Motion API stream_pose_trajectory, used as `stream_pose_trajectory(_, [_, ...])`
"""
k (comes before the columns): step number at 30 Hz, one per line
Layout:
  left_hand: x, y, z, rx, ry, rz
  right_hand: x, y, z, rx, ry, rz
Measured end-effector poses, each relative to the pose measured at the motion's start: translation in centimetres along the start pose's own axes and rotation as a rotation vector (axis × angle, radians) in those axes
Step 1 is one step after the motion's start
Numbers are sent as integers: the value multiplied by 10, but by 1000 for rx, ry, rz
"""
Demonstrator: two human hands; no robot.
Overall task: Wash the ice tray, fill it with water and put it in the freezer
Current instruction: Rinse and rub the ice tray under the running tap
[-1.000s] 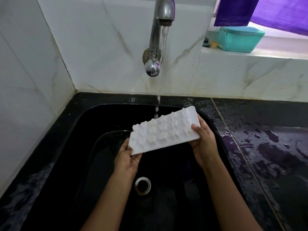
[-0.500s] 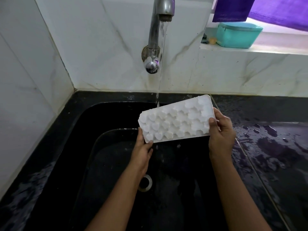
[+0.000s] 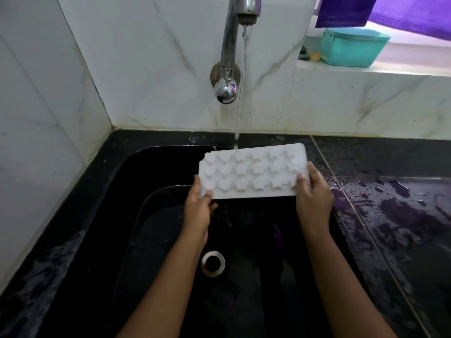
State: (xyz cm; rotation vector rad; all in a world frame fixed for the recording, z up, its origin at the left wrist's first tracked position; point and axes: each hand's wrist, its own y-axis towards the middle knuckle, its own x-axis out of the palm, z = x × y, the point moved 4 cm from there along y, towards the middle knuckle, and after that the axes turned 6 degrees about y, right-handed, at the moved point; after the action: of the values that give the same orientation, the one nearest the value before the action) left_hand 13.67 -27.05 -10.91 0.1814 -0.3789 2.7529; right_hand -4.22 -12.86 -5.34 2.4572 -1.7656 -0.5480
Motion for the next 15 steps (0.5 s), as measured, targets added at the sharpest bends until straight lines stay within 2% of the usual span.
stream_pose_trajectory(4, [-33,11,27,126,-108,166,36,-13,14,148,120,-255])
stream_pose_trajectory(9, [-75,15,53,283,-66,345,76,-40,11,327,329,-541])
stream_pose_trajectory(15, [-95,4,74,417,39,484,95,-63,7,469,505,-683])
